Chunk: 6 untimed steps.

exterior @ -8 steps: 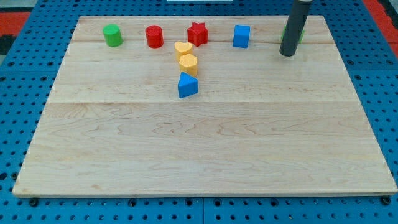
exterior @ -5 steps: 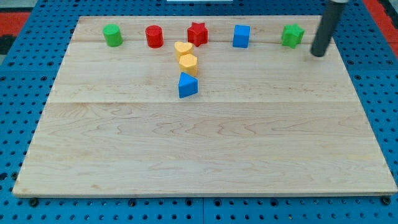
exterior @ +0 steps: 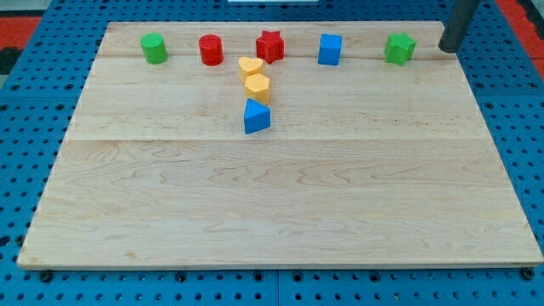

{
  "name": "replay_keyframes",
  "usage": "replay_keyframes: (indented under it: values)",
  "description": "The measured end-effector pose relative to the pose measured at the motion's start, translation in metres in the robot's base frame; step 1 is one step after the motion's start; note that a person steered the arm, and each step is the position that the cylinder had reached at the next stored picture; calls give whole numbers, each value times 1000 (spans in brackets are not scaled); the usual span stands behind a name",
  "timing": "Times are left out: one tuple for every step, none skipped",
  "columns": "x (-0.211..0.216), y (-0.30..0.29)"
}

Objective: Nudge green star a bit left

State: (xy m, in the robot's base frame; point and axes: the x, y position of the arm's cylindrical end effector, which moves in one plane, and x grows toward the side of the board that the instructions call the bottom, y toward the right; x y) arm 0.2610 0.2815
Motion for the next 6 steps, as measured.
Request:
replay_keyframes:
  values:
    - [0, 0]
    - [0, -14]
    - [0, -17]
    - [0, -20]
    - [0, -30]
    - [0, -31]
